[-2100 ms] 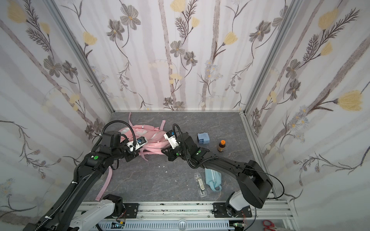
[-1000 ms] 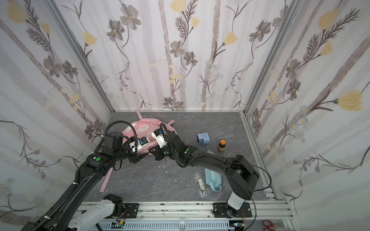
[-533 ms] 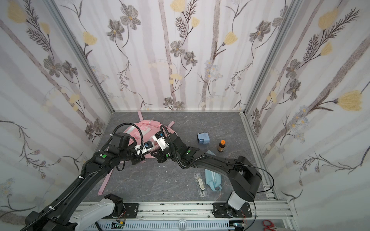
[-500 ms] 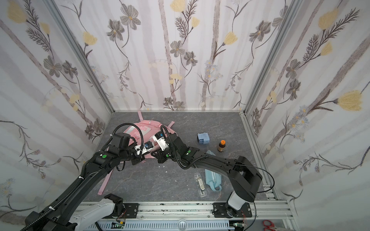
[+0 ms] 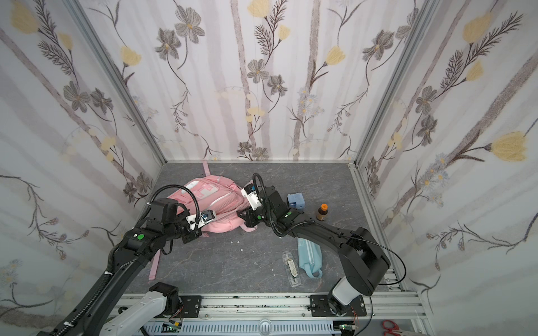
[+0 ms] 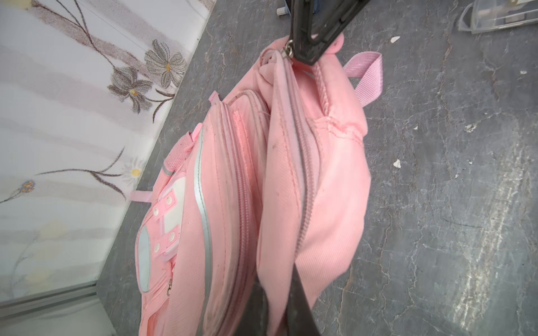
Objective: Pack books, pencil case, and school supplies into a backpack
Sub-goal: Zip the student bag at the center of the table.
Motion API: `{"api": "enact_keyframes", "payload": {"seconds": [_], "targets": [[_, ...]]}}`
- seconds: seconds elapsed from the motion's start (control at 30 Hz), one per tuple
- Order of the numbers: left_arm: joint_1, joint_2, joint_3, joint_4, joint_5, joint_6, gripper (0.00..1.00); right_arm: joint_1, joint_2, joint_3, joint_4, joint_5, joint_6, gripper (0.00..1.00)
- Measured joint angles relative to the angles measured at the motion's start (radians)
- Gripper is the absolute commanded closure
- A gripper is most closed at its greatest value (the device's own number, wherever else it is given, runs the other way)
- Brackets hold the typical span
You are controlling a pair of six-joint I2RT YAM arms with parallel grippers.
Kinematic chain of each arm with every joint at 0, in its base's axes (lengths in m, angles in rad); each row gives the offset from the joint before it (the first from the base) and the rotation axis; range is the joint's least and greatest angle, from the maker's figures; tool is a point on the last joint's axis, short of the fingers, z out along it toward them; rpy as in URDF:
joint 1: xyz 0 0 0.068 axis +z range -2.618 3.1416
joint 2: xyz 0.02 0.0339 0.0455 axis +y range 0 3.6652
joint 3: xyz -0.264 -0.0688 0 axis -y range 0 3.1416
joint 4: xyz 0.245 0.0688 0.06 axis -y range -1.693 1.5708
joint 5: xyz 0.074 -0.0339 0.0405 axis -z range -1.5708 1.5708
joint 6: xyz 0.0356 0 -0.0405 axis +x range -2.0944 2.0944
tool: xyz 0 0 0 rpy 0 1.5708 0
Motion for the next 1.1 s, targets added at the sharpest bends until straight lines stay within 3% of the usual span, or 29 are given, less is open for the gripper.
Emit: {"api": "enact_keyframes", "payload": {"seconds": [0.17, 0.37, 0.4, 0.43, 0.5, 0.53, 0.73, 0.93, 1.1], "targets": [[0.037, 0.006, -0.050, 0.071, -0.041, 0.000, 1.00, -0.023, 0.033, 0.005, -0.022, -0.011, -0.006, 1.00], [0.053, 0.031, -0.097, 0.231, -0.168, -0.013, 0.99, 0.010, 0.041, 0.014, 0.006, 0.001, 0.015, 1.00], [0.055, 0.029, -0.097, 0.245, -0.187, -0.016, 0.81, 0.020, 0.040, 0.014, 0.011, 0.000, 0.023, 1.00], [0.058, 0.023, -0.095, 0.249, -0.194, -0.019, 0.57, 0.036, 0.039, 0.016, 0.015, -0.004, 0.031, 1.00], [0.061, 0.010, -0.076, 0.214, -0.193, -0.020, 0.21, 0.065, 0.039, 0.019, 0.023, -0.005, 0.034, 1.00], [0.061, 0.000, -0.054, 0.181, -0.185, -0.023, 0.16, 0.088, 0.039, 0.019, 0.029, -0.009, 0.045, 1.00], [-0.037, 0.019, 0.042, 0.050, -0.044, -0.020, 0.20, 0.167, 0.045, 0.030, 0.082, -0.052, 0.105, 1.00], [-0.128, 0.080, 0.066, -0.069, 0.013, -0.027, 0.31, 0.206, 0.070, 0.073, 0.119, -0.100, 0.118, 1.00], [-0.139, 0.098, 0.047, -0.078, 0.014, -0.034, 0.60, 0.206, 0.071, 0.074, 0.101, -0.110, 0.111, 1.00]]}}
